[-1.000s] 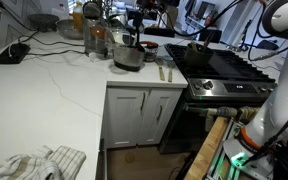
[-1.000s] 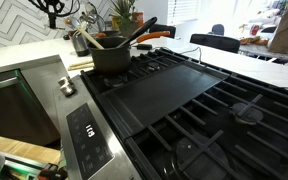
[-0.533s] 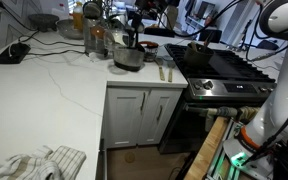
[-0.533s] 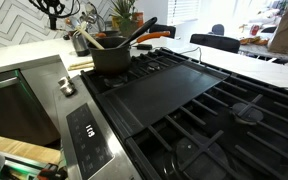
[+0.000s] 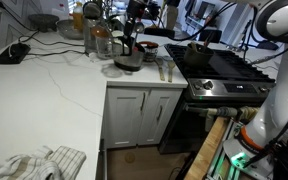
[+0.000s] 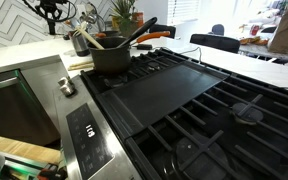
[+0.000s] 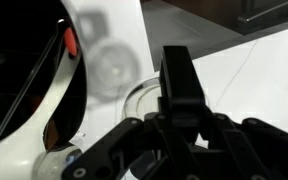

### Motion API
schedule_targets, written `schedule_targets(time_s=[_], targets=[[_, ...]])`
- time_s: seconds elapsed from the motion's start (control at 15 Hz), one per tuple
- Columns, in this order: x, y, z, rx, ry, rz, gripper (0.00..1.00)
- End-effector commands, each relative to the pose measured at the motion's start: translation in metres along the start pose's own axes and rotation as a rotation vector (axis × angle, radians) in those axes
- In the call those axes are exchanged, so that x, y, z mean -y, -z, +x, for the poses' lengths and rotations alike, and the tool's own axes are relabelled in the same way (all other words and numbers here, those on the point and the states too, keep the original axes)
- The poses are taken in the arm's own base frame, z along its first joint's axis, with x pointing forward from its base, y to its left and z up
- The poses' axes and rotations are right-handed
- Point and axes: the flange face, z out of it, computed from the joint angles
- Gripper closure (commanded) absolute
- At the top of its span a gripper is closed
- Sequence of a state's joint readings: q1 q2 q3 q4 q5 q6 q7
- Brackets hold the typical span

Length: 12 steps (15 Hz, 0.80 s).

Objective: Pick up the clear coffee jar and put it on the left side of the kitchen counter

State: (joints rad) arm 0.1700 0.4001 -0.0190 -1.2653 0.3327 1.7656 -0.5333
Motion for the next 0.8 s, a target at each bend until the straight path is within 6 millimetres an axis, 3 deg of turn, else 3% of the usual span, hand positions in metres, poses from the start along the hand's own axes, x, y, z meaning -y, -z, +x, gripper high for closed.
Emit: schedule_targets(time_s=[0.0,0.27,0.73], targets=[[0.012,-0.023,0.012,-0.015,-0.04,-0.082,0.93],[0.02,-0.057,0.027,-0.053,-0.07,-0.128,0.93],[0.007,-0.098,0.03,-0.098,-0.168,-0.226,0.93]])
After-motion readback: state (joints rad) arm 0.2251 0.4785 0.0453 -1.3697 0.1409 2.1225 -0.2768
